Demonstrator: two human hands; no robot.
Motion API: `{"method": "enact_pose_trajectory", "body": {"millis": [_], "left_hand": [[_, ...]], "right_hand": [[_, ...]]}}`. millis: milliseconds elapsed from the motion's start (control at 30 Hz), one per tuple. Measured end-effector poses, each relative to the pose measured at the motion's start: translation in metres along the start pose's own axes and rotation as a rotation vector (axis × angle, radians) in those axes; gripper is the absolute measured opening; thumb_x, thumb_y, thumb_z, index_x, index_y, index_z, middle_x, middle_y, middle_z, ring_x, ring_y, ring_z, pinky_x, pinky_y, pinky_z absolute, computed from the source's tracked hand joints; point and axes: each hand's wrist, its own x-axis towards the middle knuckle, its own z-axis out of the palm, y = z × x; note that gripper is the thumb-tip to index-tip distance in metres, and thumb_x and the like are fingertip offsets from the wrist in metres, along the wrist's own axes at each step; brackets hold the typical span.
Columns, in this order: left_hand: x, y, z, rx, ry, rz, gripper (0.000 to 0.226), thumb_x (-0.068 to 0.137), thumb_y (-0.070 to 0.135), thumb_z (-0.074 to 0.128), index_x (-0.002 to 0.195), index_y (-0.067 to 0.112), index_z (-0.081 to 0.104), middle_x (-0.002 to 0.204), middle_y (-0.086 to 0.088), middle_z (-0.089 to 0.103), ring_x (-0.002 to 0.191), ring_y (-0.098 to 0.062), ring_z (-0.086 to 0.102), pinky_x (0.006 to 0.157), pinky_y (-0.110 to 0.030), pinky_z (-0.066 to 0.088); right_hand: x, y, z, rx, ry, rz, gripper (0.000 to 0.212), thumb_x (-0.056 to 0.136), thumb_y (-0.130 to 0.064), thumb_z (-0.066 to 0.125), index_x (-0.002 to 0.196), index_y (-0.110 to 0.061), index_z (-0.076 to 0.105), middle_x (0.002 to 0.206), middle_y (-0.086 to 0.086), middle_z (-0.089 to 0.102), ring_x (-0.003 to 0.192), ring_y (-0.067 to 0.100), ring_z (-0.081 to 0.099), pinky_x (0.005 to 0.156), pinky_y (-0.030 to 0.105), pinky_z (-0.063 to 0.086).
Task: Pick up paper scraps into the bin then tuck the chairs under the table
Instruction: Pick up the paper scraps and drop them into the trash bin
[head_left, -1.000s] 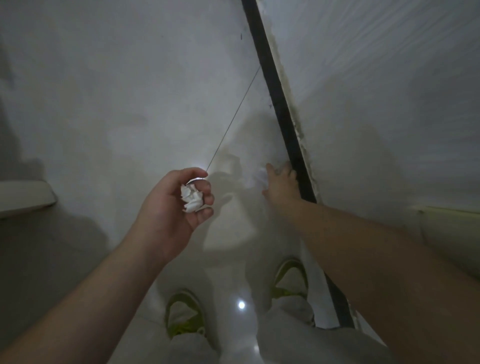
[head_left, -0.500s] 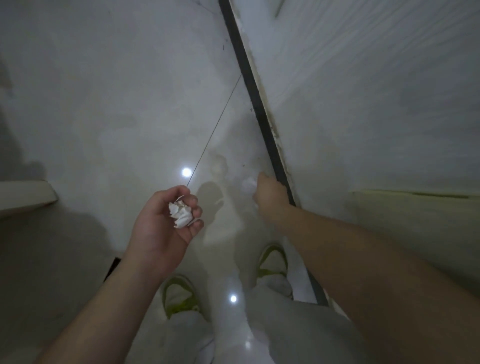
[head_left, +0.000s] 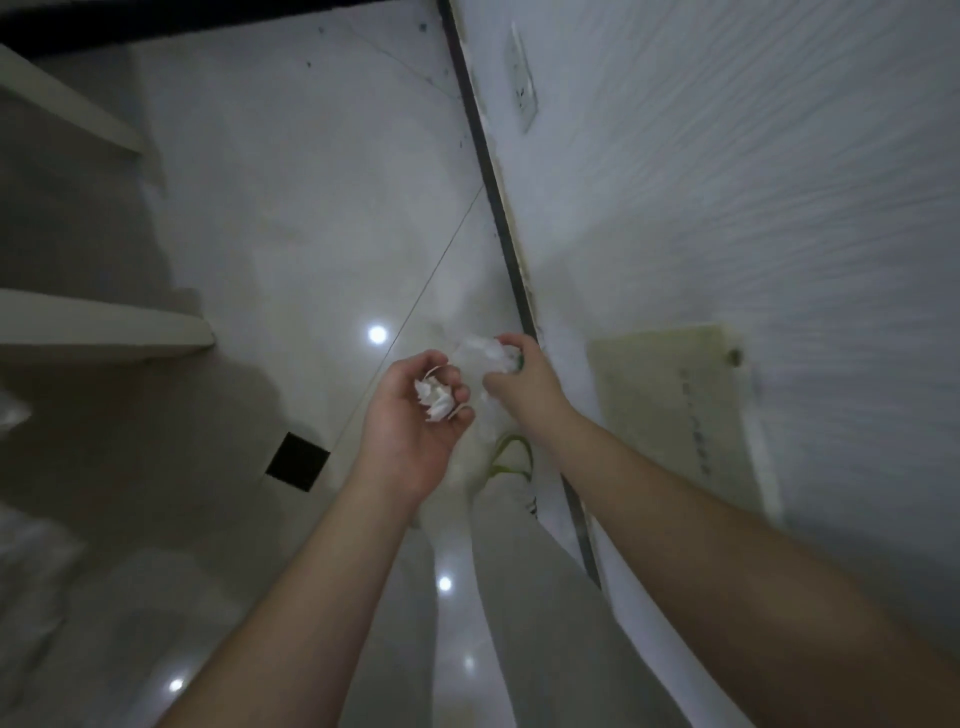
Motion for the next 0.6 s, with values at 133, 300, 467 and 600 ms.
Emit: {"method": "enact_pose_trajectory", "body": {"millis": [133,300,467,600], "left_hand": [[-0.080,0.020,0.017,0.016,0.014,0.034,0.012,0.088,0.017,0.050,0.077,0.017,0.055,0.063,0.000,0.052,0.053,-0.014,0.048,0.049,-0.024,0.039],[-0.184,0.060,0.049,0.035,-0.050,0.123,0.012,0.086,0.017,0.051,0.074,0.017,0.054,0.063,0.000,0.050,0.049,-0.012,0.046,0.045,-0.022,0.037],[-0.281,0.090,0.057,0.024,-0.115,0.212,0.009,0.083,0.021,0.050,0.076,0.018,0.054,0.061,0.003,0.048,0.047,-0.011,0.043,0.044,-0.020,0.033],[-0.346,0.110,0.046,0.085,-0.155,0.276,0.015,0.088,0.020,0.047,0.076,0.018,0.055,0.064,0.001,0.051,0.049,-0.011,0.044,0.045,-0.021,0.035]], "right_hand": [[-0.081,-0.051,-0.018,0.063,-0.071,0.061,0.039,0.075,-0.008,0.068,0.111,-0.019,0.059,0.102,0.008,0.067,0.086,0.023,0.067,0.068,0.033,0.058],[-0.174,-0.127,-0.032,0.375,-0.162,0.146,0.032,0.088,0.000,0.049,0.117,-0.007,0.059,0.091,0.022,0.064,0.078,0.036,0.066,0.071,0.048,0.054],[-0.252,-0.184,-0.046,0.315,-0.155,0.200,0.016,0.096,-0.013,0.047,0.082,-0.011,0.054,0.061,0.004,0.048,0.040,0.013,0.050,0.035,0.019,0.041],[-0.304,-0.202,-0.040,0.591,-0.230,0.104,0.020,0.094,-0.014,0.041,0.075,-0.013,0.050,0.053,0.003,0.048,0.039,0.013,0.047,0.039,0.017,0.035]]}}
